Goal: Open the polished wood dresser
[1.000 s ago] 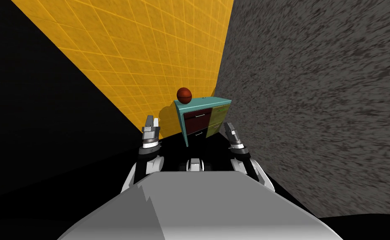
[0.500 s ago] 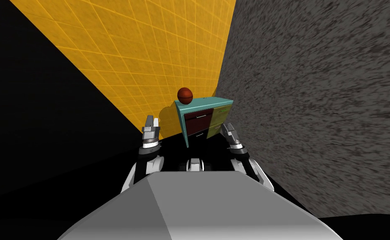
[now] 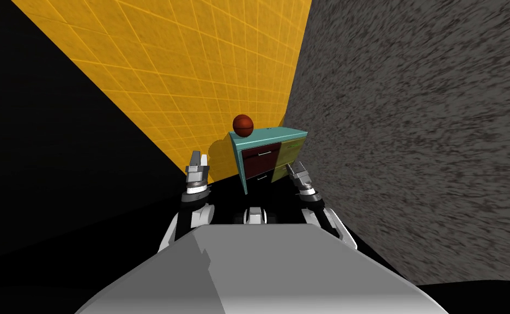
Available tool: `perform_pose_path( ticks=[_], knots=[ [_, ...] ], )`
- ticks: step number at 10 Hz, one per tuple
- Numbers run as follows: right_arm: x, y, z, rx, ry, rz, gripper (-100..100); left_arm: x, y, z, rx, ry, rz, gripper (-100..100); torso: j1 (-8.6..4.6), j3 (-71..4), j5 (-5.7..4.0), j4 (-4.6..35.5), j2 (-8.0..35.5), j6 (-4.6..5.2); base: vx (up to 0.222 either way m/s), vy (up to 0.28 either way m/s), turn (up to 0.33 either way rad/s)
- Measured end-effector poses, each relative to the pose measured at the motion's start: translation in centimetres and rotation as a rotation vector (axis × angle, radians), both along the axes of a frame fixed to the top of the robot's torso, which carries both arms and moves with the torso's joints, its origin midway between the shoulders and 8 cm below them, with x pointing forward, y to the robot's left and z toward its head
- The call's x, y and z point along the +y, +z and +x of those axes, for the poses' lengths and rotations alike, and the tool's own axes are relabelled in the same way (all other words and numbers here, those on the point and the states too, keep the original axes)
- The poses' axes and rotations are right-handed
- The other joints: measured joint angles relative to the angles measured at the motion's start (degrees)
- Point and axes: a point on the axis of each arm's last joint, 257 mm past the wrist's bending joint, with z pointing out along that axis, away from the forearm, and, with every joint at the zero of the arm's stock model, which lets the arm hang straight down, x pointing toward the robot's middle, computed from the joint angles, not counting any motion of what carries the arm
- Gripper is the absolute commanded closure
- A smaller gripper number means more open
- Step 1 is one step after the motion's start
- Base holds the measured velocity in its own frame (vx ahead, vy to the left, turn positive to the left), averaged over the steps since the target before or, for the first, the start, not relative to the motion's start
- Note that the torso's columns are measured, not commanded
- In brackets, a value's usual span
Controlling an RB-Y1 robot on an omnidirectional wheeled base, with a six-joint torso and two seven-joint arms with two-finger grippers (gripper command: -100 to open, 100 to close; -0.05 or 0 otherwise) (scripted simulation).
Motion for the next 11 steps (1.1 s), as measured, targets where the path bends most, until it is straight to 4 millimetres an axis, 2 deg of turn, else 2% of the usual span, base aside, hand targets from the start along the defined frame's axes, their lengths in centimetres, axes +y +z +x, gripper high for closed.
perform_pose_path(
  ticks=[11],
  knots=[
    [1.0, -3.0, 0.8, -0.031, -0.144, -0.333, -100, 0.0, 0.0, 0.0, 0.0, 0.0, 0.0, 0, -0.01, 0.0, -0.01, 0.0, 0.0, -0.01, 0.047, 0.014, 0.017]
  ],
)
